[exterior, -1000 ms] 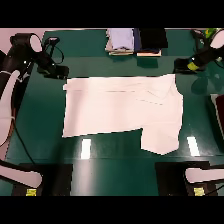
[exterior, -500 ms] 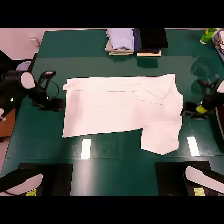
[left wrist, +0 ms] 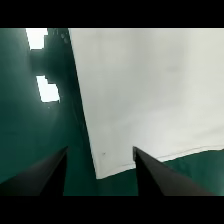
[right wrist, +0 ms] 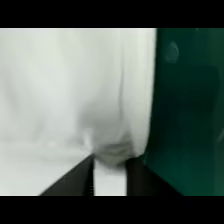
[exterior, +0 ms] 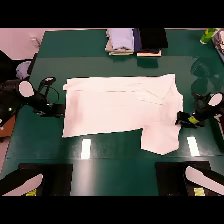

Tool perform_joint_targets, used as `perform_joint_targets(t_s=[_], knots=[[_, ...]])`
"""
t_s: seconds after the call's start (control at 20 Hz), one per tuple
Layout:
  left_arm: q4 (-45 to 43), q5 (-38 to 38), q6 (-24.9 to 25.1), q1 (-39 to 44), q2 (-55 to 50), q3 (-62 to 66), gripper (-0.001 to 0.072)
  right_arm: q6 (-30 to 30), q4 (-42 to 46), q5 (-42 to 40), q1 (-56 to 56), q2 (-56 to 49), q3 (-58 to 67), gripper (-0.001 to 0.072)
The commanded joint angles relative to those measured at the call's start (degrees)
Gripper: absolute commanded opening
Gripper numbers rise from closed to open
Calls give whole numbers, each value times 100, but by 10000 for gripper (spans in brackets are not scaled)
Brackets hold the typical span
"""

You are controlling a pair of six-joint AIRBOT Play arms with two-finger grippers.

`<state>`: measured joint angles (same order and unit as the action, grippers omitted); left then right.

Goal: Fold the shirts.

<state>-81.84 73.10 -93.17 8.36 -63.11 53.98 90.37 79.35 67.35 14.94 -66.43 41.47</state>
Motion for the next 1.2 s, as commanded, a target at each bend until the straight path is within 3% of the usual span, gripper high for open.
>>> perform_joint_targets(t_s=[0.0,0.05,0.15,0.35,0.8,0.85,0.95,1.0,1.05,1.15], knots=[[22,92,15,0,15,-22,482,-4,31,-269,-313,0,-50,16],[15,122,11,0,15,-37,491,-4,24,-289,-369,0,-50,17],[2,131,-9,0,15,-245,582,-4,24,-273,-461,0,-50,18],[28,-103,-293,0,15,-1069,582,-4,15,-289,-463,0,-50,17],[852,-645,-278,0,11,-1799,579,-4,11,-280,-463,0,-50,18],[990,-654,-267,0,11,-1799,519,-4,11,-284,-463,0,-50,18],[1115,-669,-160,0,11,-1797,207,-4,11,-286,-463,2,-50,17],[1145,-658,-63,0,11,-1797,83,-4,11,-289,-463,0,-44,18],[1161,-647,31,0,13,-1792,28,-4,11,-278,-463,2,-11,18],[1152,-649,66,0,131,-1718,28,-7,-33,-151,-463,63,225,17]])
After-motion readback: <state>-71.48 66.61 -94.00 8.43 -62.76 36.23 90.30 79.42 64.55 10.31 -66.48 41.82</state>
